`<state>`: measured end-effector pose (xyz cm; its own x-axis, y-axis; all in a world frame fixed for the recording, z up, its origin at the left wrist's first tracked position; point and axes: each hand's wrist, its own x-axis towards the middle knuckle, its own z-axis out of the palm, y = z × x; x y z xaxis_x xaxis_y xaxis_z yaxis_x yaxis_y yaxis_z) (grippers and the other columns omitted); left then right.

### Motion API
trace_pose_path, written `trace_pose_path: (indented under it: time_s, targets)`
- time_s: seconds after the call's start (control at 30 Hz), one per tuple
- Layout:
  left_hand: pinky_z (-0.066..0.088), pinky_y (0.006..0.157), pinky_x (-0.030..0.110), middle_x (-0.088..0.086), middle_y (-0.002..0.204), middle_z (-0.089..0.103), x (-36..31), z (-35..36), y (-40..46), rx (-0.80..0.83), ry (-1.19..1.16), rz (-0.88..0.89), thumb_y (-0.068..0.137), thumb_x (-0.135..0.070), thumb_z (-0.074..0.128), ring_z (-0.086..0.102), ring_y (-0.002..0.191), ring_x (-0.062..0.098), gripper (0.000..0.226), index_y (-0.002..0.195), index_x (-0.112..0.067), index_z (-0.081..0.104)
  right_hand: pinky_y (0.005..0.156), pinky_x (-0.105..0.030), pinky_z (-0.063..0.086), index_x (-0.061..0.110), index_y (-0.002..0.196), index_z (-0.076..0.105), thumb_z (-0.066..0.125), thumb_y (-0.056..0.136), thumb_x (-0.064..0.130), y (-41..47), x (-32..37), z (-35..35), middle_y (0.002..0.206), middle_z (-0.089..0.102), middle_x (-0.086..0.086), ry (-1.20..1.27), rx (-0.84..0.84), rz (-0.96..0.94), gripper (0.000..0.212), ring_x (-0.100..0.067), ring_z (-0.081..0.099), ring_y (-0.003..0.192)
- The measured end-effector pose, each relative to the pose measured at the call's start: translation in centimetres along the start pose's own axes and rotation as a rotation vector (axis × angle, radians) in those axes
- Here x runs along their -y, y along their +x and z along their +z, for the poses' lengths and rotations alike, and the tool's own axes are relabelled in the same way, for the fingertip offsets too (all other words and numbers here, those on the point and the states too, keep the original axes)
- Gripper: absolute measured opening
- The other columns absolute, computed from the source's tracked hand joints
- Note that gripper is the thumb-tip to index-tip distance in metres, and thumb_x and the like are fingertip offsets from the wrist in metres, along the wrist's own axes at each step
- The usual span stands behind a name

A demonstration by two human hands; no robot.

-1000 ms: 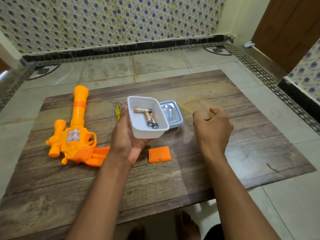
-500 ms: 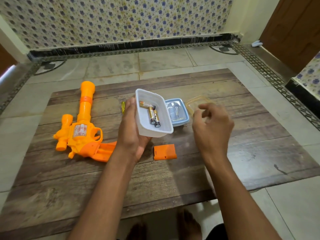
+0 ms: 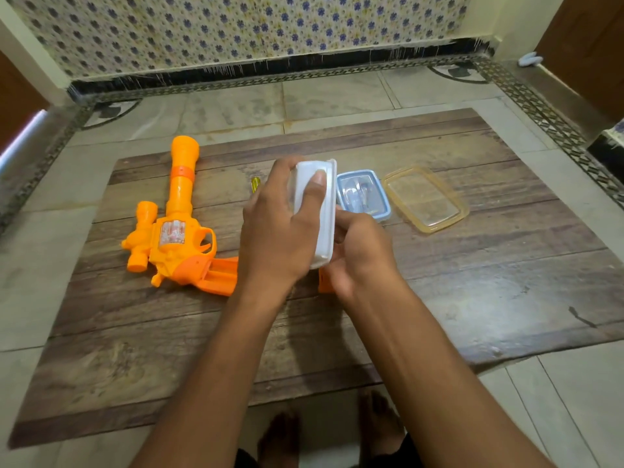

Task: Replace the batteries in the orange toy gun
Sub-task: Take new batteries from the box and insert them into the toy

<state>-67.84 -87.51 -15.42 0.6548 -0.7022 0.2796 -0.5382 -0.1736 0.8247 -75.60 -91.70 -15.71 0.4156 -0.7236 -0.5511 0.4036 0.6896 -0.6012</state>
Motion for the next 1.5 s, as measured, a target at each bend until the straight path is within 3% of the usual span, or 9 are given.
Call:
trace_pose_path:
  time_s: [0.07, 0.13, 0.3, 0.53, 0.8, 0.97, 1.23, 1.33, 1.5]
  targets:
    - [0.053, 0.083, 0.039, -0.008, 0.102, 0.068, 0.0, 0.2, 0.0, -0.007, 0.033, -0.009, 0.1, -0.052, 0.048, 0.062, 0.099, 0.019, 0.029, 0.117, -0.031, 0.059, 0.078, -0.042, 0.062, -0.009, 0.106, 0.071, 0.052, 0.098, -0.002, 0.2, -0.3, 0.1, 0.092, 0.075, -0.022, 0.07, -0.027, 0.038, 0.022, -0.032, 0.073, 0.08]
    - [0.053, 0.086, 0.045, -0.005, 0.104, 0.068, 0.1, 0.5, 0.1, -0.026, 0.039, -0.021, 0.098, -0.054, 0.047, 0.063, 0.101, 0.023, 0.033, 0.117, -0.03, 0.06, 0.067, -0.038, 0.064, -0.007, 0.093, 0.073, 0.052, 0.093, -0.008, 0.4, -0.6, 0.2, 0.083, 0.074, -0.021, 0.095, -0.029, 0.052, 0.022, -0.031, 0.073, 0.072]
    - [0.053, 0.086, 0.045, -0.006, 0.105, 0.069, -0.5, 0.7, 0.3, -0.074, 0.066, 0.012, 0.097, -0.056, 0.046, 0.062, 0.102, 0.022, 0.035, 0.117, -0.031, 0.061, 0.057, -0.031, 0.06, -0.002, 0.075, 0.07, 0.054, 0.089, -0.012, 1.5, -0.9, 0.2, 0.069, 0.07, -0.015, 0.102, -0.036, 0.019, 0.023, -0.024, 0.069, 0.056]
    - [0.055, 0.08, 0.04, -0.008, 0.108, 0.068, -1.2, 0.4, 0.2, -0.097, 0.092, 0.125, 0.097, -0.059, 0.046, 0.064, 0.1, 0.016, 0.039, 0.126, -0.037, 0.06, 0.064, -0.036, 0.063, -0.007, 0.113, 0.071, 0.051, 0.092, 0.001, 2.3, -0.6, 0.0, 0.102, 0.071, -0.025, 0.14, 0.033, 0.079, 0.029, -0.033, 0.071, 0.079]
    - [0.055, 0.08, 0.043, -0.008, 0.104, 0.07, -1.1, -0.1, 0.3, -0.209, -0.057, 0.198, 0.103, -0.039, 0.053, 0.065, 0.099, 0.013, 0.028, 0.123, -0.023, 0.065, 0.097, -0.052, 0.058, -0.014, 0.123, 0.066, 0.051, 0.09, -0.004, 2.0, -0.1, -0.2, 0.12, 0.07, -0.03, 0.232, 0.02, 0.096, 0.037, -0.044, 0.069, 0.114]
    - [0.044, 0.07, 0.022, -0.015, 0.09, 0.062, -1.1, -0.2, 0.3, -0.25, -0.182, 0.196, 0.105, -0.029, 0.053, 0.058, 0.083, 0.0, 0.023, 0.12, -0.015, 0.064, 0.121, -0.051, 0.035, -0.014, 0.113, 0.066, 0.05, 0.094, -0.006, 2.6, -0.3, -0.4, 0.107, 0.064, -0.028, 0.226, 0.062, 0.076, 0.026, -0.036, 0.057, 0.101]
    - [0.038, 0.068, 0.023, -0.013, 0.081, 0.054, -0.5, -0.7, 0.9, -0.334, -0.348, 0.096, 0.106, -0.034, 0.048, 0.05, 0.074, 0.005, 0.031, 0.114, -0.007, 0.062, 0.061, -0.025, 0.055, -0.01, 0.106, 0.063, 0.048, 0.101, -0.008, 2.1, -0.2, -0.3, 0.076, 0.06, -0.016, 0.153, 0.073, -0.038, 0.016, -0.019, 0.058, 0.061]
    - [0.037, 0.07, 0.018, -0.019, 0.074, 0.048, -0.5, -1.0, 1.1, -0.363, -0.452, 0.036, 0.108, -0.027, 0.045, 0.043, 0.071, -0.004, 0.025, 0.106, -0.007, 0.058, 0.054, -0.023, 0.055, -0.012, 0.121, 0.061, 0.049, 0.102, -0.009, 1.7, 0.1, -0.5, 0.08, 0.063, -0.016, 0.152, 0.034, -0.065, 0.023, -0.017, 0.061, 0.058]
    - [0.039, 0.078, 0.017, -0.019, 0.082, 0.048, -0.6, -0.6, 1.1, -0.324, -0.593, -0.112, 0.109, -0.033, 0.04, 0.046, 0.079, -0.001, 0.019, 0.099, -0.021, 0.051, 0.048, -0.021, 0.045, -0.008, 0.103, 0.067, 0.044, 0.102, -0.012, 1.1, 1.4, -1.2, 0.086, 0.059, -0.019, 0.182, 0.026, -0.114, 0.023, -0.016, 0.056, 0.064]
